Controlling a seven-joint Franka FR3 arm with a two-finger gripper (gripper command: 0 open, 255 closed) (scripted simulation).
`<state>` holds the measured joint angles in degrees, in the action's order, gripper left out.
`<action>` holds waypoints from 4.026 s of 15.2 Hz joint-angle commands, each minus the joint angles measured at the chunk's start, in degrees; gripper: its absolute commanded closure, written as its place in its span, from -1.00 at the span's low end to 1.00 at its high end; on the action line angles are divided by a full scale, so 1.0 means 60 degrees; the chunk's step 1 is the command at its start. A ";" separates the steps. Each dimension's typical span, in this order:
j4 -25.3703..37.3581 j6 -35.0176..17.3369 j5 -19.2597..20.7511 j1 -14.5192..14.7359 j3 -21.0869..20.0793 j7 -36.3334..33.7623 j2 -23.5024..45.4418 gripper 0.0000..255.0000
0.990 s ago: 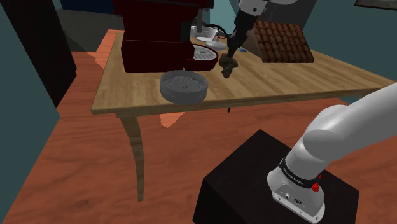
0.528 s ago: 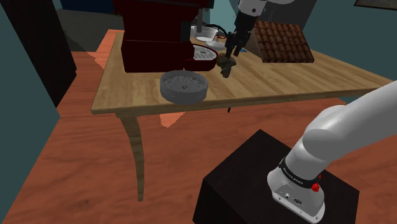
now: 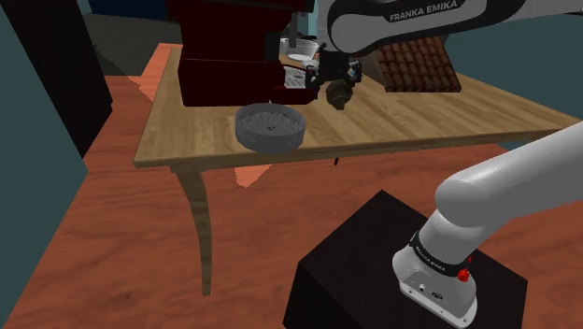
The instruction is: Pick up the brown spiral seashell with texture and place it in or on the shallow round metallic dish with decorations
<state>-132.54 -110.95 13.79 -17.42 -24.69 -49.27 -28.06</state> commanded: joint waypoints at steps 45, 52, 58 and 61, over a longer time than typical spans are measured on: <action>-0.1842 -0.2298 0.0577 -0.0575 0.0740 -0.0554 -0.0617 -1.00; -0.1839 -0.2295 0.0576 -0.0575 0.0740 -0.0553 -0.0617 1.00; -0.1642 -0.2053 0.0523 -0.0552 0.0783 -0.0434 -0.0681 1.00; -0.1329 -0.1688 0.0452 -0.0527 0.0841 -0.0265 -0.0758 1.00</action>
<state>-141.07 -121.74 16.62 -20.62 -19.73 -51.14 -32.48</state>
